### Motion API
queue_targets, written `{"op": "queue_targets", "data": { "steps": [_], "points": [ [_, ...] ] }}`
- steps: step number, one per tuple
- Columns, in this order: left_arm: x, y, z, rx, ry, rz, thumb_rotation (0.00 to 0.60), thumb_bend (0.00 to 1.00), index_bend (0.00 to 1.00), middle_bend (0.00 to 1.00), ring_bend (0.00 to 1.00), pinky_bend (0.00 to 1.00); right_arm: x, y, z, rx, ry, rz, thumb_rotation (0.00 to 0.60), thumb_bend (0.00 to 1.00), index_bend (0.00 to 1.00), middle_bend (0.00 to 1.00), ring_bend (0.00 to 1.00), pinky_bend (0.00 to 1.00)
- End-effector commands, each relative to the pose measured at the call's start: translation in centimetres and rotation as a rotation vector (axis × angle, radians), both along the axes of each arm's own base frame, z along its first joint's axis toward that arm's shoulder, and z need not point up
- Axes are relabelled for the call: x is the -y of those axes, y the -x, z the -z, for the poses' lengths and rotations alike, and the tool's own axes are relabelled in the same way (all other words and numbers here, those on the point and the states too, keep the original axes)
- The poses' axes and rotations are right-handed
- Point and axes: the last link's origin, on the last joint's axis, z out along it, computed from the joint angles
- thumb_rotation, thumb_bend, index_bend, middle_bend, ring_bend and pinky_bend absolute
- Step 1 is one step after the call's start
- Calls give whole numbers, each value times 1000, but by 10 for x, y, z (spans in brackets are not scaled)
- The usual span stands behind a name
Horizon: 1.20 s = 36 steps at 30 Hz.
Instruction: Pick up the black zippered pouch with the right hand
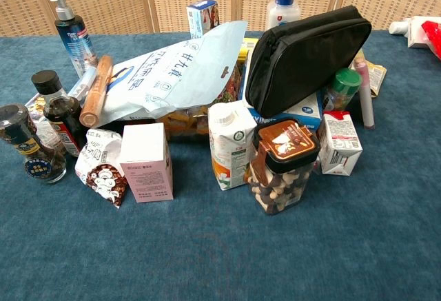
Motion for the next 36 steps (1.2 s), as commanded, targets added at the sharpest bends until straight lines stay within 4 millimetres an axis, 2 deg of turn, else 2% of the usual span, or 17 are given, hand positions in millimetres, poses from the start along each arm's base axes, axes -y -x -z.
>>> {"op": "queue_targets", "data": {
  "steps": [1,5,8,14,19,26,36],
  "points": [
    [0,0,0,3,1,1,600,0,0,0,0,0,-1,2,2,-7,-12,6,574,0,0,0,0,0],
    [1,-1,0,5,0,3,600,0,0,0,0,0,3,2,5,-52,-52,-9,573,0,0,0,0,0],
    [1,-1,0,2,-1,2,600,0,0,0,0,0,16,-6,3,-136,-98,-61,581,0,0,0,0,0],
    [-1,0,0,-2,-4,-9,600,0,0,0,0,0,57,-42,-2,-306,-149,-178,599,0,0,0,0,0],
    [-3,2,-1,0,-15,-21,600,0,0,0,0,0,82,-76,5,-471,-193,-260,600,0,0,0,0,0],
    [-6,5,-1,4,-12,-38,600,0,0,0,0,0,93,-110,29,-622,-265,-322,600,0,0,0,0,0],
    [-8,7,-1,12,-3,-44,600,0,0,0,0,0,100,-161,58,-694,-297,-430,597,0,0,0,0,0]
  ]
}}
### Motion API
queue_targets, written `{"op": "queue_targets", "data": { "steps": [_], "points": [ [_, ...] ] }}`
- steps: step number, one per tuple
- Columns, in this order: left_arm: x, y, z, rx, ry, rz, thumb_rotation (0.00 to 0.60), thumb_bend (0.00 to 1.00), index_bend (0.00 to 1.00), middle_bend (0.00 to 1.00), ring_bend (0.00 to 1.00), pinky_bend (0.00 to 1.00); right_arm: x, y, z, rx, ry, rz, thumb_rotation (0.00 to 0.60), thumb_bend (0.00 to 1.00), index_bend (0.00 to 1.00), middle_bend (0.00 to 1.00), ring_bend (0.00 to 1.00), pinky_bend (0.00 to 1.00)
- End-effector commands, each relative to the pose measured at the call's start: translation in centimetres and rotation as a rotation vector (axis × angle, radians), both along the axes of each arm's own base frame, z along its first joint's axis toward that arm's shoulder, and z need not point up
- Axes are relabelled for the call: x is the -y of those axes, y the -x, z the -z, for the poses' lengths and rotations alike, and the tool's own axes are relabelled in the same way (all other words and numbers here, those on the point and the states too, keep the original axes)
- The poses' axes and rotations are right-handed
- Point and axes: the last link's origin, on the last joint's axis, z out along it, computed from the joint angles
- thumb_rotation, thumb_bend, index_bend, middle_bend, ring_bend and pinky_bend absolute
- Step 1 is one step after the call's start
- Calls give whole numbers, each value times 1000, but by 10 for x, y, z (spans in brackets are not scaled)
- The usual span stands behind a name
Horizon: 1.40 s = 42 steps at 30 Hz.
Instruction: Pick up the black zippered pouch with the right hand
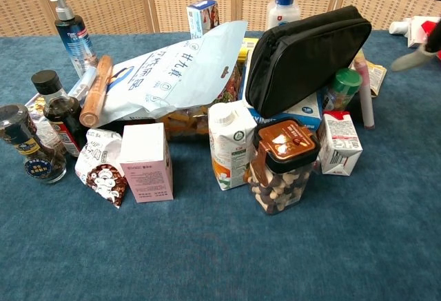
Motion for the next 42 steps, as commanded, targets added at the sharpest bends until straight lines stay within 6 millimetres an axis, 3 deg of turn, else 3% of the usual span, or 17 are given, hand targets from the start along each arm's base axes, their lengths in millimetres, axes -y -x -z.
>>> {"op": "queue_targets", "data": {
  "steps": [1,12,24,29,31,32,33,36,39,42],
  "points": [
    [0,1,-1,3,0,-2,600,0,0,0,0,0,1,-21,9,-19,-23,-44,597,0,0,0,0,0],
    [0,4,-5,19,-6,0,600,0,0,0,0,0,15,-54,38,-135,-63,-101,597,0,0,0,0,0],
    [-3,6,-4,14,4,-10,600,0,0,0,0,0,35,-60,63,-251,-95,-110,600,0,0,0,0,0],
    [-3,6,-3,11,3,-14,600,0,0,0,0,0,38,-61,75,-209,-122,-124,600,0,0,0,0,0],
    [-3,6,-3,10,2,-18,600,0,0,0,0,0,37,-59,80,-169,-149,-128,600,0,13,57,16,44],
    [-3,6,-3,10,2,-19,600,0,0,0,0,0,37,-58,82,-155,-161,-131,600,5,62,185,101,128],
    [-3,6,-3,9,4,-19,600,0,0,0,0,0,37,-56,84,-135,-172,-137,600,30,165,372,249,252],
    [-3,5,-1,6,8,-18,600,0,0,0,0,0,37,-51,87,-99,-185,-159,600,143,444,715,607,550],
    [-4,5,0,4,11,-19,600,0,0,0,0,0,37,-46,88,-73,-189,-175,600,205,515,833,826,771],
    [-4,5,0,3,11,-18,600,0,0,0,0,0,38,-43,86,-55,-189,-177,600,239,530,885,948,895]
  ]
}}
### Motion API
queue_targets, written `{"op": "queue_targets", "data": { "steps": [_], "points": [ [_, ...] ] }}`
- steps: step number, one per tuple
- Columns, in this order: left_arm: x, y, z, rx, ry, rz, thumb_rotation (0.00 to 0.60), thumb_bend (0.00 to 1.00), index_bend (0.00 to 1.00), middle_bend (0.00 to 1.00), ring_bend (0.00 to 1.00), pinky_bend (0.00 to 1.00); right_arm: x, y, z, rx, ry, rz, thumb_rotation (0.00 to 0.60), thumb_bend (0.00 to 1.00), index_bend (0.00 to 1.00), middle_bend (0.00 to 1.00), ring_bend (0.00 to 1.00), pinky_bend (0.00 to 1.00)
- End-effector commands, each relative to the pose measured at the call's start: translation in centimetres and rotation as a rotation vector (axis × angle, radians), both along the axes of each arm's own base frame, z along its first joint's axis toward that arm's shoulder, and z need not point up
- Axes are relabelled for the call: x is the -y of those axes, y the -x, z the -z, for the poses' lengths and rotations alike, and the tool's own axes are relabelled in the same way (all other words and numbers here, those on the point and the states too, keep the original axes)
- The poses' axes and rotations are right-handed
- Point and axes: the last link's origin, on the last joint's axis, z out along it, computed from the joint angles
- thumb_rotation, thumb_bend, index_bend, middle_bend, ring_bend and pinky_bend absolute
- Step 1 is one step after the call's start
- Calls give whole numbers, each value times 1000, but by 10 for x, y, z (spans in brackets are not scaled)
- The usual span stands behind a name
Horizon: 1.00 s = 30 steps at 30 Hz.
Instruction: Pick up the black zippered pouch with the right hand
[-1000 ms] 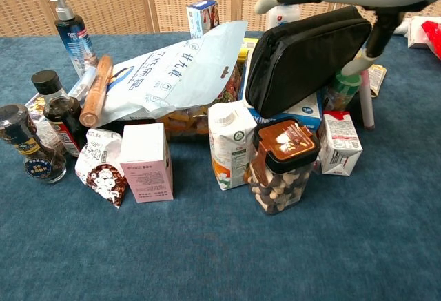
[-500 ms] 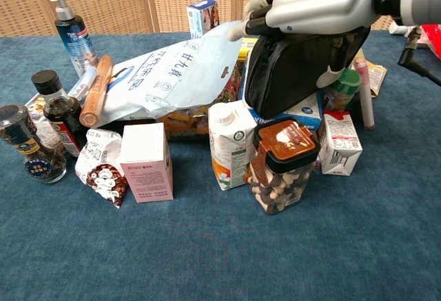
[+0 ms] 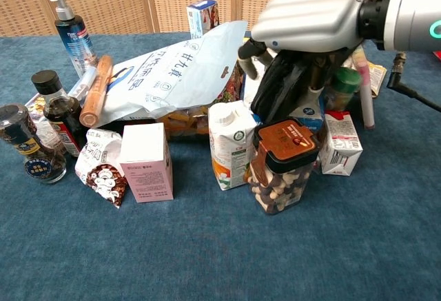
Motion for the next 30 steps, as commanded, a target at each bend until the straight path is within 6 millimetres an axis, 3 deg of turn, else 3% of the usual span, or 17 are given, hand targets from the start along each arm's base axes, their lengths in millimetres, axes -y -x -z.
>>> {"op": "queue_targets", "data": {
  "steps": [1,8,17,24,30],
  "points": [
    [0,0,0,0,0,1,600,0,0,0,0,0,0,8,0,23,-2,-3,600,247,531,890,958,904],
    [-1,0,1,1,5,0,600,0,0,0,0,0,-1,8,-19,26,32,-25,600,287,535,904,970,923],
    [-1,0,0,21,15,8,600,0,0,0,0,0,-22,-1,-71,17,117,-63,600,303,539,904,971,924],
    [1,-2,-2,41,23,29,600,0,0,0,0,0,-44,-30,-110,47,186,-113,600,293,539,904,971,924],
    [4,-3,-4,52,22,44,600,0,0,0,0,0,-58,-74,-140,101,240,-188,600,288,538,904,971,923]
  ]
}}
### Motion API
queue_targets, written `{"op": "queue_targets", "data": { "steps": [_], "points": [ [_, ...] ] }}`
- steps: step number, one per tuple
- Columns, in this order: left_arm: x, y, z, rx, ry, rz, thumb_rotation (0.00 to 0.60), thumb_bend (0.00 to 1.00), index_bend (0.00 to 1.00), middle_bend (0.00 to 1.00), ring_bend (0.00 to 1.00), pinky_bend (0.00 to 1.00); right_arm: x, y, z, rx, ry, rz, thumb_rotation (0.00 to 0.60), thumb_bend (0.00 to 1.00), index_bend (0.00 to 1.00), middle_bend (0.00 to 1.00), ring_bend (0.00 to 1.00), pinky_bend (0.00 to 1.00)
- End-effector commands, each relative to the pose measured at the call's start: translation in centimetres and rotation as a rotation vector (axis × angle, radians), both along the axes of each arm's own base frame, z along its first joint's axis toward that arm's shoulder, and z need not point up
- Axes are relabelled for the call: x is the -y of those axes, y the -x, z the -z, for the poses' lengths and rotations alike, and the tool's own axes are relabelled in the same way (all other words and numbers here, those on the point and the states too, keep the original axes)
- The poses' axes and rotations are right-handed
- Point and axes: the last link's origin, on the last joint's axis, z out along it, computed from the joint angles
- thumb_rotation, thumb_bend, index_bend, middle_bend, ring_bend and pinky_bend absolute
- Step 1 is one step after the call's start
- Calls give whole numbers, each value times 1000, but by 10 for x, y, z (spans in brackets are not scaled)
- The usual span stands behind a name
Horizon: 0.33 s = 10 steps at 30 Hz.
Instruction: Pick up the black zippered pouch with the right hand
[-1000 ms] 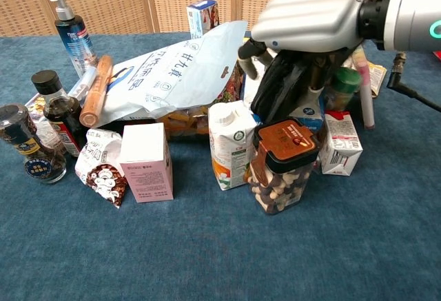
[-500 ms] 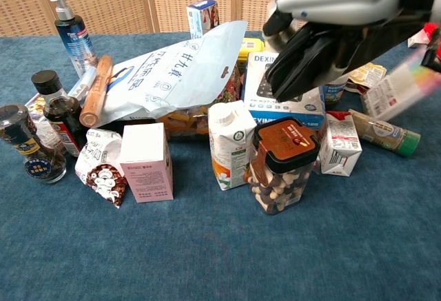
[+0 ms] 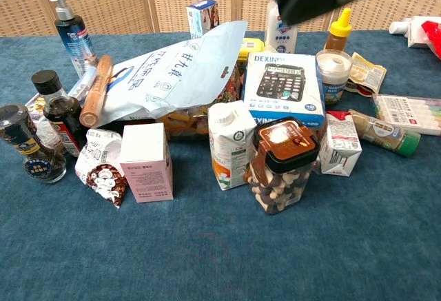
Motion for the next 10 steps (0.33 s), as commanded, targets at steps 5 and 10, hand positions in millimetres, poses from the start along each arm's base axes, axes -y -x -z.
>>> {"op": "queue_targets", "data": {
  "steps": [5,10],
  "points": [
    [2,0,-1,6,4,10,600,0,0,0,0,0,-15,-50,-31,48,62,-83,600,287,539,903,970,924],
    [3,-1,-2,9,3,16,600,0,0,0,0,0,-22,-62,-35,52,67,-101,600,285,540,903,970,924]
  ]
}}
